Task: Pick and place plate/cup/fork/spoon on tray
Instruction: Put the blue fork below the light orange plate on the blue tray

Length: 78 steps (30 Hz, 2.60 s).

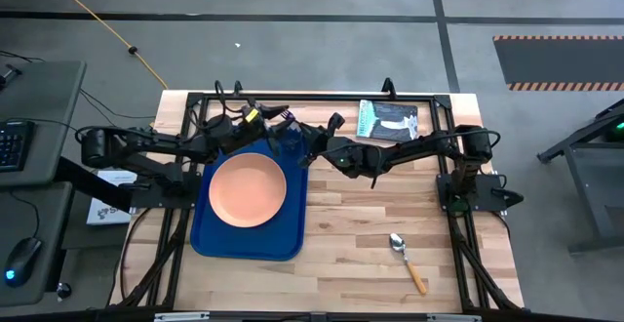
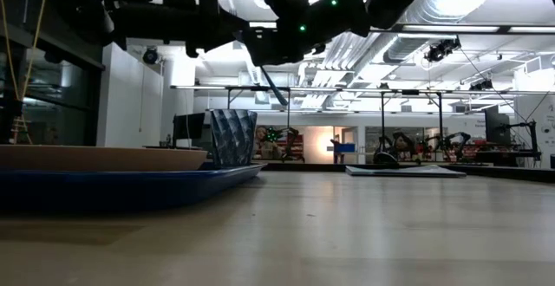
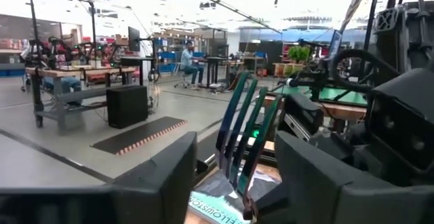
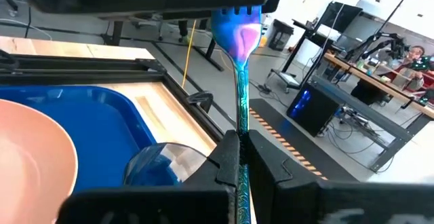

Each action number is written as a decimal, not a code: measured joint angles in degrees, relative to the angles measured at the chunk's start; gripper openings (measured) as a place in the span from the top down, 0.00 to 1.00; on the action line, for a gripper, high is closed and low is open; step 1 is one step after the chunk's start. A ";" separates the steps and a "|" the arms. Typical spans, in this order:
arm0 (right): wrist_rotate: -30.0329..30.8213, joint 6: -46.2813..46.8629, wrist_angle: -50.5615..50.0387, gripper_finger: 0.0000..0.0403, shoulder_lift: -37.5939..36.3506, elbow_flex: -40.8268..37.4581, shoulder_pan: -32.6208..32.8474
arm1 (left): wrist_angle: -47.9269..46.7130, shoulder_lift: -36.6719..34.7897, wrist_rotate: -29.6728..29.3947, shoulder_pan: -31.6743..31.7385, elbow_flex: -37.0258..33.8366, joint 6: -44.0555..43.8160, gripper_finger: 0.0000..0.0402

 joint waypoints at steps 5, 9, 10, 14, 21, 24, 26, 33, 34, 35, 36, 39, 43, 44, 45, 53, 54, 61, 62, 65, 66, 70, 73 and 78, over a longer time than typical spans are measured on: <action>-0.11 0.16 0.00 1.00 0.00 0.00 -0.14 | -1.02 -0.01 -2.01 0.00 -0.02 1.54 0.78; -0.80 0.61 -0.37 0.99 0.00 0.00 -0.14 | -1.59 -0.02 -2.94 0.00 -0.02 2.91 0.97; -1.31 0.90 -0.44 0.98 0.00 0.00 -0.14 | -1.58 -0.03 -2.89 -0.02 -0.02 3.23 0.97; -2.12 0.93 -1.03 0.91 0.00 0.00 -0.23 | -2.90 -0.37 -3.90 -0.04 -0.02 5.75 0.99; -1.54 1.27 -11.10 0.67 -4.34 -0.02 -0.14 | -10.91 -6.36 -7.23 0.04 -0.11 9.17 0.99; -2.13 2.58 -16.81 0.56 -6.34 -0.02 -0.19 | -16.33 -11.49 -4.65 -0.32 -0.11 9.26 0.99; -3.48 3.22 -19.69 0.51 -7.43 -0.02 -0.15 | -20.14 -15.62 -1.14 -1.05 -0.11 8.86 0.99; -8.18 3.64 -25.69 0.45 -10.60 -0.07 -0.03 | -29.71 -31.80 10.96 -7.49 -0.10 3.70 1.00; -8.28 3.87 -26.52 0.45 -11.10 -0.07 -0.03 | -32.92 -33.65 11.27 -8.55 0.02 2.94 1.00; -8.29 4.04 -27.14 0.46 -11.52 -0.07 -0.03 | -36.84 -35.06 11.13 -9.55 0.59 2.52 1.00; -8.29 4.08 -27.42 0.46 -11.83 -0.07 -0.03 | -41.40 -36.15 10.43 -10.50 1.72 1.66 1.00; -8.28 4.08 -28.35 0.46 -12.41 -0.07 -0.03 | -54.49 -36.59 8.97 -13.03 5.42 -1.47 1.00; -8.26 4.09 -28.58 0.46 -12.41 -0.07 -0.18 | -65.01 -31.79 13.52 -16.74 11.18 -4.48 1.00; -8.26 4.22 -28.76 0.46 -12.41 -0.07 -0.29 | -67.17 -30.24 15.63 -17.76 12.92 -4.95 1.00; -8.26 4.55 -29.13 0.46 -12.41 -0.07 -0.45 | -69.40 -28.51 17.52 -18.86 14.71 -5.12 1.00; -8.37 6.69 -31.55 0.46 -12.41 -0.07 -0.51 | -93.42 -12.04 28.30 -29.11 28.59 -1.77 1.00; -8.45 7.12 -31.83 0.46 -12.41 -0.07 -0.51 | -96.00 -10.03 29.03 -30.07 29.69 -1.12 1.00; -8.51 7.47 -31.78 0.46 -12.37 -0.07 -0.51 | -107.29 2.13 28.87 -31.89 34.43 4.07 1.00; -8.52 7.45 -31.72 0.46 -12.37 -0.07 -0.51 | -107.65 3.74 28.85 -31.89 34.79 5.51 1.00; -8.50 7.45 -31.78 0.46 -12.35 -0.07 -0.51 | -107.55 7.96 29.28 -32.11 36.18 9.74 1.00; -8.50 7.47 -31.83 0.46 -12.33 -0.07 -0.51 | -107.55 9.41 29.95 -32.40 36.68 11.19 1.00; -8.50 7.40 -31.85 0.46 -12.33 -0.07 -0.51 | -108.89 13.75 32.06 -34.13 39.22 16.78 1.00; -8.50 7.47 -31.85 0.46 -12.33 -0.07 -0.51 | -109.91 15.55 32.14 -35.60 40.14 21.29 1.00; -8.48 7.49 -32.19 0.46 -12.31 -0.07 -0.51 | -109.66 17.99 31.95 -37.67 40.11 26.39 1.00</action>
